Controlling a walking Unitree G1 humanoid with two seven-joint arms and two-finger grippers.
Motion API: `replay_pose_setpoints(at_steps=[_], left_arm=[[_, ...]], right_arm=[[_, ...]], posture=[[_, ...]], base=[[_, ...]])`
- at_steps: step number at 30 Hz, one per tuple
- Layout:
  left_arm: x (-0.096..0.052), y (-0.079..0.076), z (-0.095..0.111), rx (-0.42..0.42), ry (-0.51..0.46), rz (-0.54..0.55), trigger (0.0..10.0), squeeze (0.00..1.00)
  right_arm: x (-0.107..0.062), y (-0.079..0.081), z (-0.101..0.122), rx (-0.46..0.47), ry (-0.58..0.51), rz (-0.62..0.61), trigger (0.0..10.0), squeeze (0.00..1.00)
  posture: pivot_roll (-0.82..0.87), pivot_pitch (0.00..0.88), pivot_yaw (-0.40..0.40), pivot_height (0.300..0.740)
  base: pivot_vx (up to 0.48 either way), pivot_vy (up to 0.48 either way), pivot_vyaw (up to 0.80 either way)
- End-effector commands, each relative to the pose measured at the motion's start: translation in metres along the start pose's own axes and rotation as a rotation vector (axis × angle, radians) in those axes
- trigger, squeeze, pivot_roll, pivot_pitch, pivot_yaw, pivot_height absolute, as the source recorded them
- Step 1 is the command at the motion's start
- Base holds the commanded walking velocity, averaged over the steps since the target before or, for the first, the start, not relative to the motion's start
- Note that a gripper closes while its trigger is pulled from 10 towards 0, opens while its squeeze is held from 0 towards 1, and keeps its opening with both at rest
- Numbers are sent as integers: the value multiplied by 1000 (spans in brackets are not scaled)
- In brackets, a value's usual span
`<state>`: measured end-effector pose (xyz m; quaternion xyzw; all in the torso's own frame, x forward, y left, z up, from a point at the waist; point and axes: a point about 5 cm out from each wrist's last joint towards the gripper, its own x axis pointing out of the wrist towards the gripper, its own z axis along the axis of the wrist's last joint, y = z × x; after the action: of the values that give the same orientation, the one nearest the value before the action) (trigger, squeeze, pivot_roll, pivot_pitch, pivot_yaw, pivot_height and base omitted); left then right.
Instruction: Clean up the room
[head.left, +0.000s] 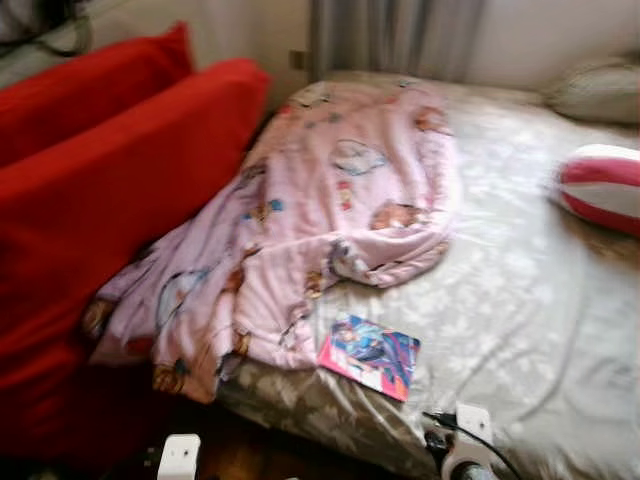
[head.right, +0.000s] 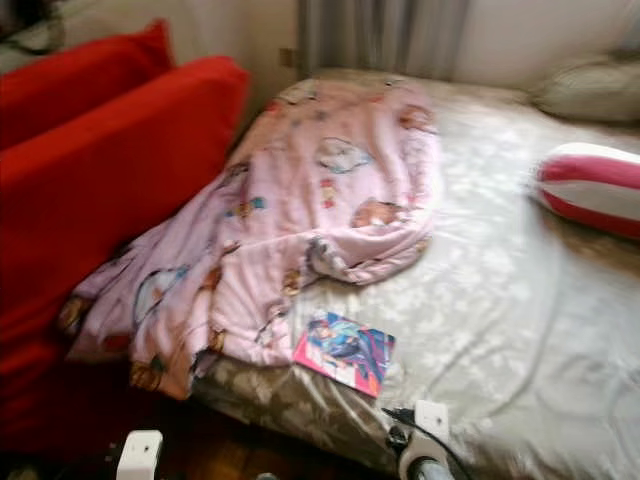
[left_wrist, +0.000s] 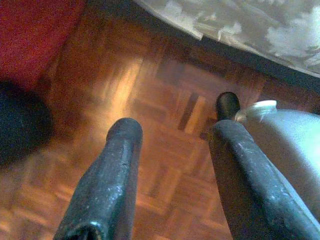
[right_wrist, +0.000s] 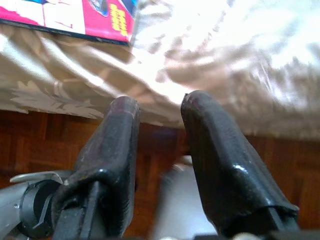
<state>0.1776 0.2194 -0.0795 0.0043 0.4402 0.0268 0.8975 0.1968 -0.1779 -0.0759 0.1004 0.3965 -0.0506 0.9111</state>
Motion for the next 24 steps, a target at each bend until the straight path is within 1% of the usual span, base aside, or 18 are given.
replay_pose_setpoints(at_steps=[1,3,5,14,23,24], left_arm=[[1,-7,-2,15,13,-14,10000,0],[2,-11,2,22,3,-20,10000,0],[3,-13,4,24,-2,-21,10000,0],[3,-11,6,16,-16,-22,10000,0],[4,-13,11,-19,-35,-25,10000,0],[4,-14,11,-46,-34,-31,10000,0]], right_arm=[[-2,-5,-4,7,6,-19,10000,0],[-1,-4,-1,5,-6,-14,10000,0],[0,-2,1,6,-13,-10,10000,0],[1,0,4,18,-26,-1,10000,0],[0,-1,4,15,-30,5,10000,0],[0,0,4,4,-23,9,10000,0]], posture=[[23,110,79,740],[27,115,77,740],[28,119,77,740],[33,131,76,740],[35,141,74,740],[34,144,73,740]], base=[[0,480,0],[0,0,0],[0,0,0],[0,0,0],[0,0,0],[0,0,0]])
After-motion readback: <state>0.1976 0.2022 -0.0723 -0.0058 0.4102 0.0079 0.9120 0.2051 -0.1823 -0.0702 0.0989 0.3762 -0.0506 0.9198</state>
